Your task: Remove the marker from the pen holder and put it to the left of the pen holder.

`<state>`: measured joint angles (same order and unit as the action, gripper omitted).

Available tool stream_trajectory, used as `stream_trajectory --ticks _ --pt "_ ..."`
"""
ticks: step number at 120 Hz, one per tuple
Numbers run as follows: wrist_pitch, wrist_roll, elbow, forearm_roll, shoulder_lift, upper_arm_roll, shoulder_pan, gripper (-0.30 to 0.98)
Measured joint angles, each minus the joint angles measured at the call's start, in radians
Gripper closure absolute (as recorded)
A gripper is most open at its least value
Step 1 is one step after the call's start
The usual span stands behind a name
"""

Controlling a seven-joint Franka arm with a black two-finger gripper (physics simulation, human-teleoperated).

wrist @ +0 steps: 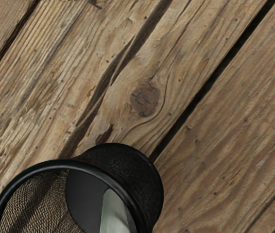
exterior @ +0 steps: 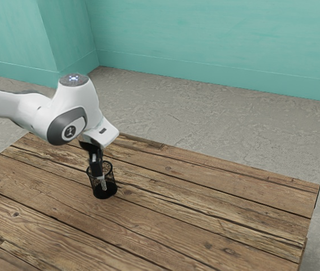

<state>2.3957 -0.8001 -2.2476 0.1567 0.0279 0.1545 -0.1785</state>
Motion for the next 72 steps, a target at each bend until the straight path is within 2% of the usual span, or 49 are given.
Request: stream_trajectory --ticks 41,47,62,72 --pt "0.033 -0.044 0.018 0.004 0.047 0.002 0.024 0.01" --pt "0.034 -0.048 0.018 0.004 0.048 0.002 0.023 0.09" --pt "0.037 -0.057 0.023 0.03 0.048 0.002 0.018 0.42" --pt "0.038 -0.062 0.024 0.04 0.047 0.002 0.018 0.56"
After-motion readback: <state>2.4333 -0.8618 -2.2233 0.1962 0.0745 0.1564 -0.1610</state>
